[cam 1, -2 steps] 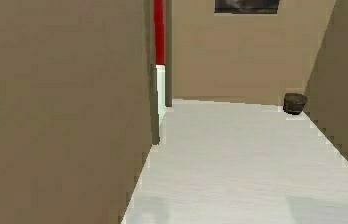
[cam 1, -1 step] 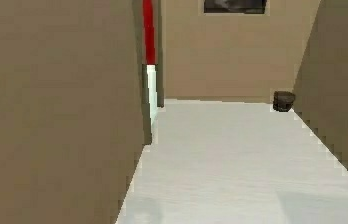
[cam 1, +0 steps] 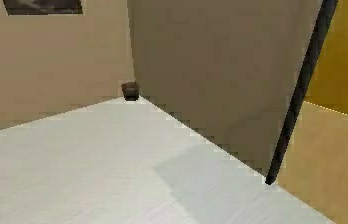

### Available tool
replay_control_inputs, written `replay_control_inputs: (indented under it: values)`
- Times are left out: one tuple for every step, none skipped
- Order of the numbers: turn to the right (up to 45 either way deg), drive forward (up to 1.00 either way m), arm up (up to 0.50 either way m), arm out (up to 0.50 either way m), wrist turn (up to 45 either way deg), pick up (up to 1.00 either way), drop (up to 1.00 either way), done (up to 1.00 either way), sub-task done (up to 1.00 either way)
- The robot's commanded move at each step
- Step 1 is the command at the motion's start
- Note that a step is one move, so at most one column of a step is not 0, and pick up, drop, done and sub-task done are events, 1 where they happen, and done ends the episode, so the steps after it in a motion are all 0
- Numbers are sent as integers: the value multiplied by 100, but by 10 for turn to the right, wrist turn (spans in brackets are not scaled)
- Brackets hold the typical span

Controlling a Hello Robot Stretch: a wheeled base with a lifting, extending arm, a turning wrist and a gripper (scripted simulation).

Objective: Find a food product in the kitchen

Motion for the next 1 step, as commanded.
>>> replay_control_inputs:
  values:
    - [450,0,0,0,0,0,0,0,0]
